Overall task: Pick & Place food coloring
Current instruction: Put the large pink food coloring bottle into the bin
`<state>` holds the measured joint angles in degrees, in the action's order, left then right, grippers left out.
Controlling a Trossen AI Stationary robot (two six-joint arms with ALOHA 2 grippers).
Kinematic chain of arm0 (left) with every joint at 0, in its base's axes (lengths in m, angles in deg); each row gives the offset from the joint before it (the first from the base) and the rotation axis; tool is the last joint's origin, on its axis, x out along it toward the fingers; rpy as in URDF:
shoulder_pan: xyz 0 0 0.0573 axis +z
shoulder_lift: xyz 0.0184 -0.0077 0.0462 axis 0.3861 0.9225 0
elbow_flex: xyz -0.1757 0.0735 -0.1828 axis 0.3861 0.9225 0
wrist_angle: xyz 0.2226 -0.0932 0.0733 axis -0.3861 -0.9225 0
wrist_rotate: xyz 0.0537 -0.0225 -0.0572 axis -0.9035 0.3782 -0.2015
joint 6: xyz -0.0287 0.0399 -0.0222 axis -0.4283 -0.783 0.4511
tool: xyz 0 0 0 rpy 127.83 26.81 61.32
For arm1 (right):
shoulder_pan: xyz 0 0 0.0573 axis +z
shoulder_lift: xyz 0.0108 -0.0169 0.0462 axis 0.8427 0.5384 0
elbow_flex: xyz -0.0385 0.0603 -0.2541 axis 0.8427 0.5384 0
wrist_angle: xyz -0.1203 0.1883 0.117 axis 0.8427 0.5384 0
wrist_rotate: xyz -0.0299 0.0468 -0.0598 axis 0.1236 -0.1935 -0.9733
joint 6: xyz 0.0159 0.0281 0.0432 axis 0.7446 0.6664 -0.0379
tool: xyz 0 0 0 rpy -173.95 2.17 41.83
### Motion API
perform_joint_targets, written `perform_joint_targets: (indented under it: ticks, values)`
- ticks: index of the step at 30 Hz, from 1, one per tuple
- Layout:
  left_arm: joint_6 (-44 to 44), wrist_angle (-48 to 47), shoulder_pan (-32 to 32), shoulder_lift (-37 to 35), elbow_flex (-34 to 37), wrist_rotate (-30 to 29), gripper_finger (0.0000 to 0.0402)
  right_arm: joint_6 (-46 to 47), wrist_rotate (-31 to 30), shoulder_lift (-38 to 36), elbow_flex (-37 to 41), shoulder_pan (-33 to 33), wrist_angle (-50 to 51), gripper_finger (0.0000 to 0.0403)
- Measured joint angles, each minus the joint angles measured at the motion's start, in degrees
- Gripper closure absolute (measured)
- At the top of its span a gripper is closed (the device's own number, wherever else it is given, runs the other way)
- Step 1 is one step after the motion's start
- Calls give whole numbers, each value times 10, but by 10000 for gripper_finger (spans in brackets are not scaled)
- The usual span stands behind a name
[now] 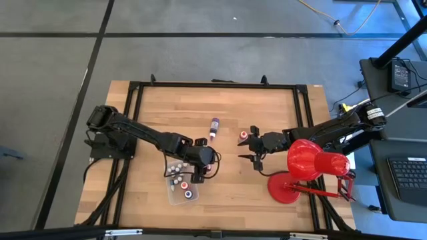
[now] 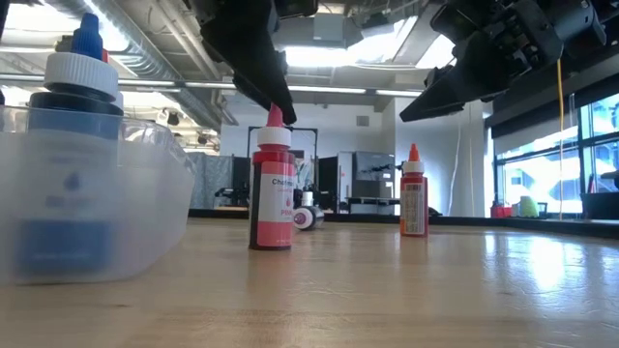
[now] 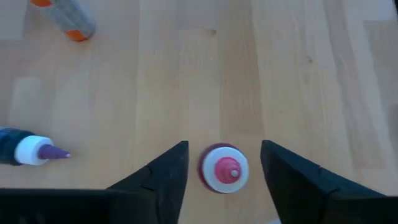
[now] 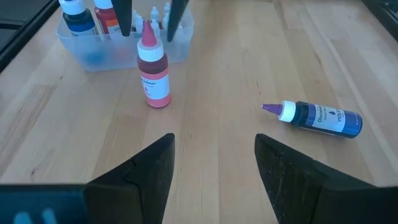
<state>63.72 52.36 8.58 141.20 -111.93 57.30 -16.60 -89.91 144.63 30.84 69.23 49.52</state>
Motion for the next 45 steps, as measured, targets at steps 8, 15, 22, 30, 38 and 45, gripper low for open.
perform_joint_targets:
  ticks: [8, 15, 22, 30, 38, 45]
  values:
    - [0, 0, 0, 0, 0, 7, 161, 0, 0, 0, 0, 0, 3, 179]
    - [12, 0, 0, 0, 8, 22, 160, 0, 0, 0, 0, 0, 3, 179]
    - [14, 3, 0, 0, 24, 11, 167, 0, 0, 0, 0, 0, 3, 179]
    - [14, 10, -1, 14, 24, -12, 184, 0, 0, 0, 0, 0, 3, 179]
    - [10, 16, -1, 30, 24, -10, 209, 0, 0, 0, 0, 0, 3, 179]
    - [-5, 19, -1, 28, 24, -11, 256, 0, 0, 0, 0, 0, 3, 179]
